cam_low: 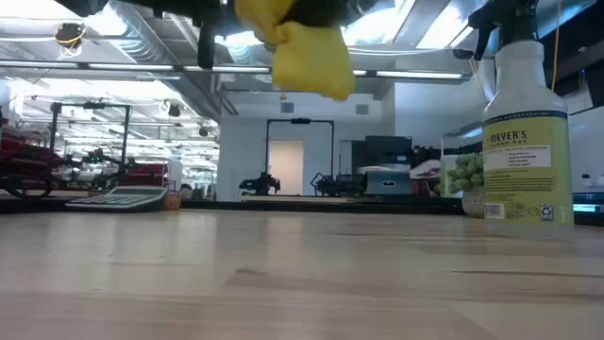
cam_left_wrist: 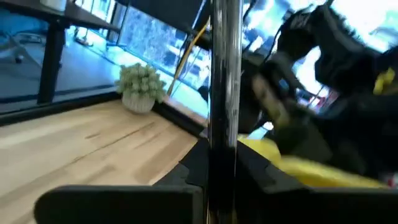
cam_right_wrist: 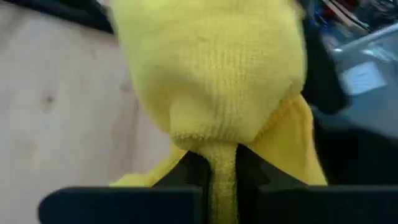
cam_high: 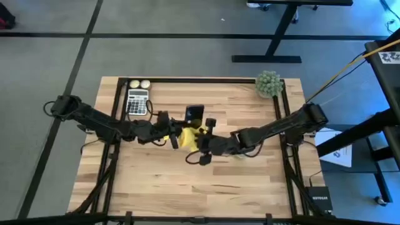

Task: Apply microfiber cloth
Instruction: Wipe the back of the black cellphone with a yellow microfiber towel

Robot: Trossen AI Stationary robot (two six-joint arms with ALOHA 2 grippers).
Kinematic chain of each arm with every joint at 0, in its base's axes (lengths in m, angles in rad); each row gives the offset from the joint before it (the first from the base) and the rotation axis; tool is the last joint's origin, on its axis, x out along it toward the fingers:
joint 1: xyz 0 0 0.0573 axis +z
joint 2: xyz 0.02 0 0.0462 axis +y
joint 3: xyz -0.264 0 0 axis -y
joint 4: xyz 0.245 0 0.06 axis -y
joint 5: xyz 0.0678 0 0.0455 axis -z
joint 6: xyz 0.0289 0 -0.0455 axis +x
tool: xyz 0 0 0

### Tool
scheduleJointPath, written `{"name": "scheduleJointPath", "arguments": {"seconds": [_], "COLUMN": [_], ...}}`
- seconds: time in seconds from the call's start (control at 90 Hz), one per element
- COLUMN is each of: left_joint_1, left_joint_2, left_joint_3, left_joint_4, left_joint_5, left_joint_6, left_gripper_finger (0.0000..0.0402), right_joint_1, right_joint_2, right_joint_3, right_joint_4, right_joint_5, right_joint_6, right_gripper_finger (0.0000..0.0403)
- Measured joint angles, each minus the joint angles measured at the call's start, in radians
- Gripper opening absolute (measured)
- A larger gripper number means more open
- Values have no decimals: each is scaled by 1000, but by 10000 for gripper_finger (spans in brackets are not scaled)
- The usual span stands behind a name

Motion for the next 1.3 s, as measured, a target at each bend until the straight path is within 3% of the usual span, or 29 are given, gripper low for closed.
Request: {"name": "scheduleJointPath", "arguments": {"seconds": [0.089,0.222,0.722,0.944,1.3], "left_joint_1": [-1,-5,-5,-5,-3], "left_joint_2": [-1,-1,0,0,3], "left_joint_3": [1,1,0,-1,-4], "left_joint_4": [18,12,-16,-15,-2], "left_joint_5": [12,5,43,45,34], "left_joint_6": [4,7,20,25,61], "left_gripper_finger": [19,19,19,19,19], "right_joint_1": [6,13,-16,-48,-26], "right_joint_2": [12,13,-118,-111,-28], "right_joint_3": [4,-2,166,128,-18], "right_joint_4": [0,-33,-76,-74,-134], "right_joint_5": [-11,68,285,86,-106], "right_joint_6": [5,-14,-306,-155,105], "right_gripper_finger": [14,14,14,14,14]}}
